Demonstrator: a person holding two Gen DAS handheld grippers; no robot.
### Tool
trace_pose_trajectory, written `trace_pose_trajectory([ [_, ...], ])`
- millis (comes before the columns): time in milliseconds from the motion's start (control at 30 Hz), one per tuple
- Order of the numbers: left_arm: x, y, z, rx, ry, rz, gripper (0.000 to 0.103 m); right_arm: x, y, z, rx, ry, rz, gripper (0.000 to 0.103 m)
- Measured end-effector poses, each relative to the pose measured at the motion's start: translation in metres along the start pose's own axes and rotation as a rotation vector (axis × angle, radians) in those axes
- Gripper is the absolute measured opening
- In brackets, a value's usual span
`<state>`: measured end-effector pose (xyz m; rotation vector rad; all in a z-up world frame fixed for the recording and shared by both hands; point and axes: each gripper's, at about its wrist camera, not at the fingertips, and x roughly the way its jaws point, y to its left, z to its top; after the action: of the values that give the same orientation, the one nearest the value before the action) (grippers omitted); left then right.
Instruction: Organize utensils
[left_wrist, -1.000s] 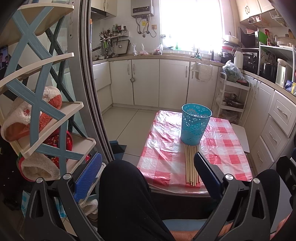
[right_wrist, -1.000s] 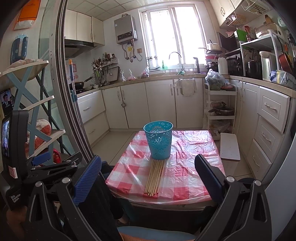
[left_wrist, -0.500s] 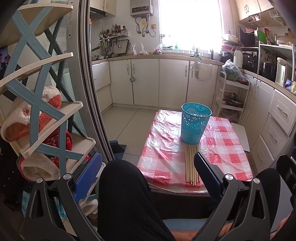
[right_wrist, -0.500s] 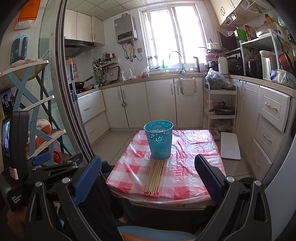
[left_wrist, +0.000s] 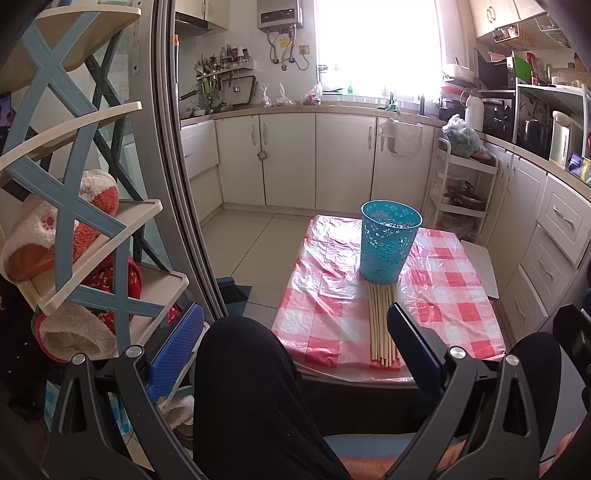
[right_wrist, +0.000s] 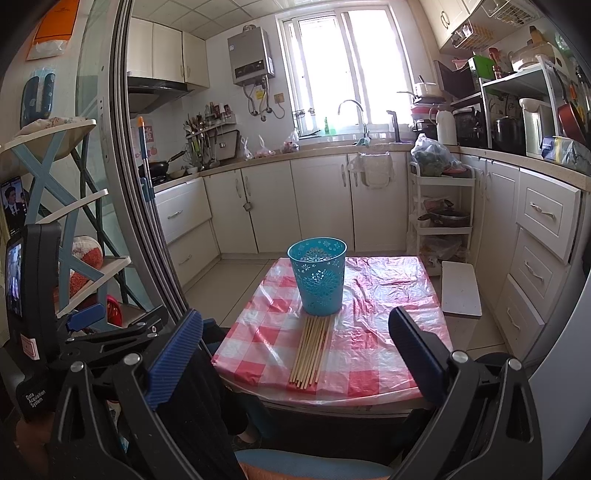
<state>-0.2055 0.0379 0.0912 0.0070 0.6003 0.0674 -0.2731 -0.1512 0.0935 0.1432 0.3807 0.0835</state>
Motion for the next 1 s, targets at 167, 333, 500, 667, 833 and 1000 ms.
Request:
trace_pose_trajectory([
  [167, 0.006, -0.002, -0.001, 0.013, 0.01, -0.004, 0.096, 0.005, 0.0, -0.001, 0.0, 0.018, 0.002, 0.097],
  [333, 0.017, -0.008, -0.001, 0.045, 0.019, 0.004, 0.096, 0.02, -0.006, 0.002, -0.02, 0.101, -0.011, 0.097],
  [500, 0.044, -0.012, 0.0, 0.067, 0.066, -0.027, 0.096, 0.042, -0.018, -0.004, -0.006, 0.108, -0.032, 0.097],
  [667, 0.091, -0.018, -0.004, 0.07, 0.158, -0.047, 0.096, 0.1, -0.045, -0.022, 0.019, 0.216, -0.07, 0.097],
  [833, 0.139, -0.021, -0.006, 0.044, 0.239, -0.069, 0.096, 0.179, -0.075, -0.044, 0.037, 0.35, -0.086, 0.072],
  [1000, 0.176, -0.024, -0.001, 0.016, 0.265, -0.073, 0.096, 0.259, -0.096, -0.056, 0.058, 0.442, -0.112, 0.045],
])
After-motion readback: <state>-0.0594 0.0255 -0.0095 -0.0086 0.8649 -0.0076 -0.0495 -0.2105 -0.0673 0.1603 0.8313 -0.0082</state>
